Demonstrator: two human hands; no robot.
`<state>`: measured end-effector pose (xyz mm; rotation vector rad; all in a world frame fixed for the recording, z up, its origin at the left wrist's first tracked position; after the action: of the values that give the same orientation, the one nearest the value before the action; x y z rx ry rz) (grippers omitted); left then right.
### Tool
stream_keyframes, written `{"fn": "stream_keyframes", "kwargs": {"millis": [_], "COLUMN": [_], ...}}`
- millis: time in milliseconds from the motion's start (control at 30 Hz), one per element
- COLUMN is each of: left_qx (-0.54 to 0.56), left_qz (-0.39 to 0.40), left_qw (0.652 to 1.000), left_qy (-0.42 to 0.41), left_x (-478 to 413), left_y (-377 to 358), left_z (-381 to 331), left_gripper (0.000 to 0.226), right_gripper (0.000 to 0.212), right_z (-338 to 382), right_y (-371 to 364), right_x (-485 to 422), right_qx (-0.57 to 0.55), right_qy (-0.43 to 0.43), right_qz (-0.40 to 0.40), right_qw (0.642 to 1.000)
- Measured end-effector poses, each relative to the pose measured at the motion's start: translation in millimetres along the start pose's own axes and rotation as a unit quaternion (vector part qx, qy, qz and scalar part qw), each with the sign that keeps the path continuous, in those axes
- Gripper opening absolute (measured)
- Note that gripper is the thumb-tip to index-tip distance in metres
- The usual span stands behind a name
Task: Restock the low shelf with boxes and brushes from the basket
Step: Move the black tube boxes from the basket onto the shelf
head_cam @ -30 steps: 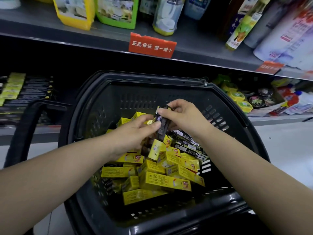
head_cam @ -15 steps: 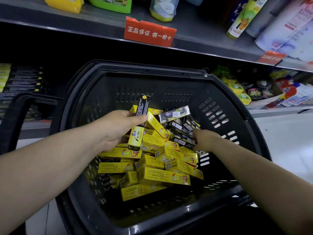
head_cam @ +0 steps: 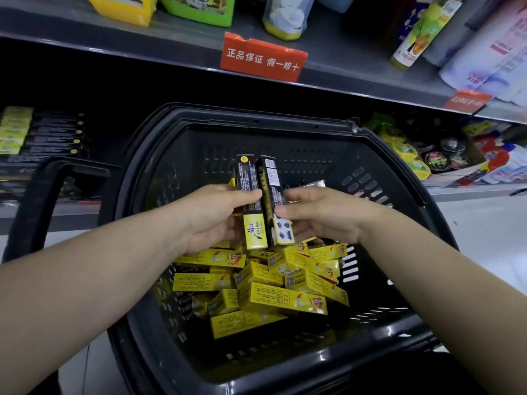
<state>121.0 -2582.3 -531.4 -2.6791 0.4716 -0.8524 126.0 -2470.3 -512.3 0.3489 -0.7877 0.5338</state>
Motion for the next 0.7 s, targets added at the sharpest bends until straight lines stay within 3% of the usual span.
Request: {"fn": "stream_keyframes", "kwargs": {"millis": [233,367,467,567,700], "left_qx": [-0.013,-0.008,0.009,0.039,0.051], "left_qz": [-0.020,-0.015,-0.049,-0.061,-0.038], "left_qw": [0.999,1.000,0.999,0.997,0.998], "left_qy": [-0.028,-0.026,-0.019,-0.007,-0.014], "left_x": [2,2,1,2,1], "left_y": [7,5,12,15,8], "left_z": [-6,-6,-8,-7,-8], "left_gripper": [0.036,0.036,0.030,0.017,0.016], "right_gripper": [0.027,0.052,0.031,0.033,0.032], "right_z": [7,9,10,13,18], "right_y": [-13,-1,8,10,1], "right_x": [-3,-6,-5,-2,-4], "right_qx": [-0.007,0.055,-0.085,-0.221,-0.217], "right_qy": [0.034,0.047,0.049,0.069,0.076], "right_qz": [-0.015,-0.081,-0.078,-0.047,-0.027], "right_qw": [0.999,0.994,0.992,0.972,0.973]}}
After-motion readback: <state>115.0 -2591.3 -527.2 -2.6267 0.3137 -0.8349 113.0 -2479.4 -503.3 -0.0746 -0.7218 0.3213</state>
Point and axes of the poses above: each hand's wrist, its own x-axis away from the middle knuckle, its own y-axis out of the back of the hand, z = x × y, the point moved 10 cm from there along -x, towards the middle knuckle, and after that the axes turned 5 degrees about -y, right-handed, at the moved point
